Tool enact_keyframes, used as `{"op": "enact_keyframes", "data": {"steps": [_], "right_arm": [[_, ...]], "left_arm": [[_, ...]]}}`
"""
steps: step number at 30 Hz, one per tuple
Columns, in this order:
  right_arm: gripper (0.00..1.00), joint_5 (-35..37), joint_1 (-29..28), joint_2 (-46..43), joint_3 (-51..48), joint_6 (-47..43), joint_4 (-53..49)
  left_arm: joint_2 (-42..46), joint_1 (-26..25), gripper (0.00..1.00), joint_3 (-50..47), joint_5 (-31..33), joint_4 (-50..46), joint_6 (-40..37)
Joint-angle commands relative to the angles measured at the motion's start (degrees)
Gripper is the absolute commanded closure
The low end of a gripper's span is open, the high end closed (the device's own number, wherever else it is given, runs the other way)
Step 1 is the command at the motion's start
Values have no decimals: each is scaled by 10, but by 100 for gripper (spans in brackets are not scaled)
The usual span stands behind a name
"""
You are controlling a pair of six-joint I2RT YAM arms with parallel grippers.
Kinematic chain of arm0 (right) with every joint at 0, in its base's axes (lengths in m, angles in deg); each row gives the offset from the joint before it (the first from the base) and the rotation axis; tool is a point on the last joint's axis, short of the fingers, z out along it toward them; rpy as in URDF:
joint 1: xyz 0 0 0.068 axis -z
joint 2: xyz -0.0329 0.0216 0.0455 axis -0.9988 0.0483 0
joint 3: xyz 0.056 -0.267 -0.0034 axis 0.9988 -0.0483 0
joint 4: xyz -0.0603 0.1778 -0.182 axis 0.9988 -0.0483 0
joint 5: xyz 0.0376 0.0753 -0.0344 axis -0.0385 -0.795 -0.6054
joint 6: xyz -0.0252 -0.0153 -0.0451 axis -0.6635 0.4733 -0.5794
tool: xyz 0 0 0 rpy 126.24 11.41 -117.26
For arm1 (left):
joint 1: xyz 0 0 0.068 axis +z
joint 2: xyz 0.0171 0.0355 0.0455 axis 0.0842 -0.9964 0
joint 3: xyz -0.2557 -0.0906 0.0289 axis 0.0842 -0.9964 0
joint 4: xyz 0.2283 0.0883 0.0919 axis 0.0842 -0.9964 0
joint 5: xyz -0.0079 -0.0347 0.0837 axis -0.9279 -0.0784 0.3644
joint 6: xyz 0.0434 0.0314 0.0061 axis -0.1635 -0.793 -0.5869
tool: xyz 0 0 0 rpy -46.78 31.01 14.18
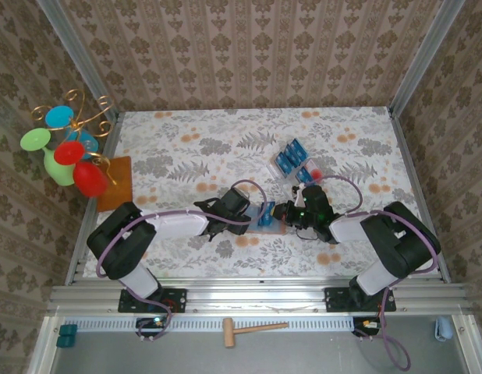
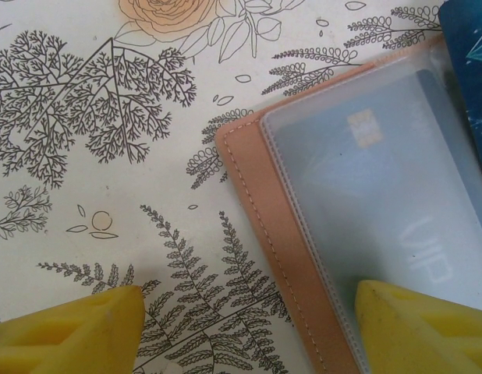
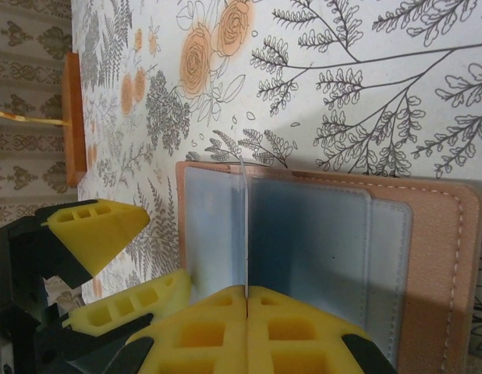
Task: Put the credit cards into the card holder
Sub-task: Insert the credit card into the card slot.
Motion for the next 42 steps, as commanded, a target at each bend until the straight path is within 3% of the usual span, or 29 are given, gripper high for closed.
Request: {"op": "enact_keyframes", "data": {"steps": [1,42], "right_arm": [[100,-10,-3,11,-8,7,25],[100,-39,-3,51,-30,9,59]], "left_arm": [[-9,-3,27,-8,11,-9,10],[-8,-5,27,-5,11,-17,12]]}}
